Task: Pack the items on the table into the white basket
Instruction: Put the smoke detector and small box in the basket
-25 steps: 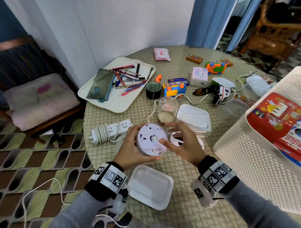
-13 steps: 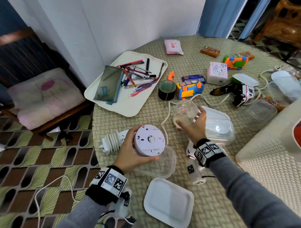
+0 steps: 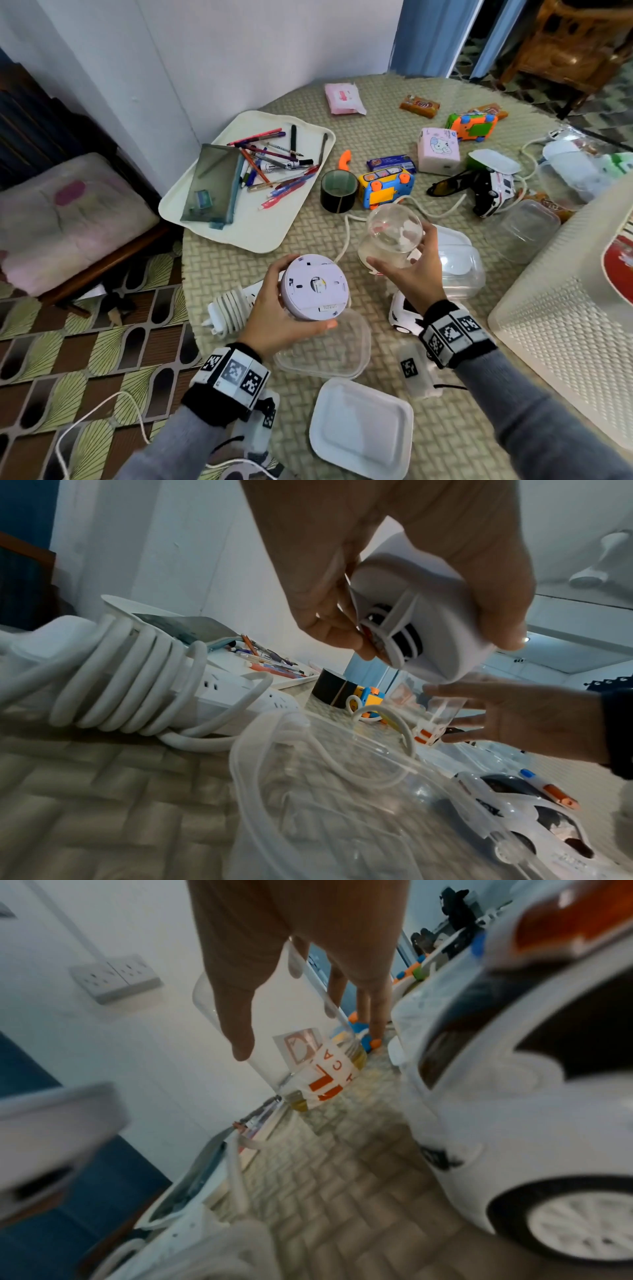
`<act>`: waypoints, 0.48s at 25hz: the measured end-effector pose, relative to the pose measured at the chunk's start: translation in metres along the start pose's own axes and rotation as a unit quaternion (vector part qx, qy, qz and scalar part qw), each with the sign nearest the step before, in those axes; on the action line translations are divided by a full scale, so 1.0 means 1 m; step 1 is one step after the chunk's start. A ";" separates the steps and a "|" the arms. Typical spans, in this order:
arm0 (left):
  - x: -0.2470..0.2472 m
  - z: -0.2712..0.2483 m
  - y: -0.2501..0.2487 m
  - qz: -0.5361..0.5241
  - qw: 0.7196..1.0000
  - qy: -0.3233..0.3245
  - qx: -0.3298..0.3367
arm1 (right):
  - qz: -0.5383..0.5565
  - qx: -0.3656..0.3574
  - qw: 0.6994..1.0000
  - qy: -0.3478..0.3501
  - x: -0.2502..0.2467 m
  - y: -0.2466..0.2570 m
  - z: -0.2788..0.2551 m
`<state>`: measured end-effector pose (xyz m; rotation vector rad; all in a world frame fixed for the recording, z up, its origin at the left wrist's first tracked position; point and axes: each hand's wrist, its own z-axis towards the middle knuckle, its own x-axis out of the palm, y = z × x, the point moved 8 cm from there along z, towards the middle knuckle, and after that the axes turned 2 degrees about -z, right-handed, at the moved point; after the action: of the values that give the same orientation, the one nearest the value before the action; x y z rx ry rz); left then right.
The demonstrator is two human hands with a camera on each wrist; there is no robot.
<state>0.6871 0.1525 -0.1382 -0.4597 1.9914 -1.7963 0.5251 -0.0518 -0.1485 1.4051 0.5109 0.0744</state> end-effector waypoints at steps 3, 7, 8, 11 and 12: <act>0.010 -0.001 -0.008 -0.002 1.000 0.015 0.014 | 0.034 -0.016 0.999 -0.011 -0.023 0.020 -0.024; 0.039 0.000 -0.024 0.002 0.997 0.061 0.051 | 0.029 -0.063 0.996 -0.053 -0.070 0.046 -0.064; 0.050 -0.001 -0.029 0.004 0.995 0.078 0.062 | 0.027 -0.075 0.995 -0.063 -0.082 0.051 -0.074; 0.082 -0.008 -0.048 0.009 0.989 0.117 0.091 | 0.022 -0.090 0.990 -0.106 -0.123 0.059 -0.102; 0.095 -0.011 -0.056 0.011 0.986 0.132 0.104 | 0.005 -0.094 0.988 -0.122 -0.138 0.061 -0.111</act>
<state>0.5981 0.1079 -0.0902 -0.1402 1.9330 -2.1155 0.3746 0.0132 -0.0575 1.2125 0.2853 -0.0415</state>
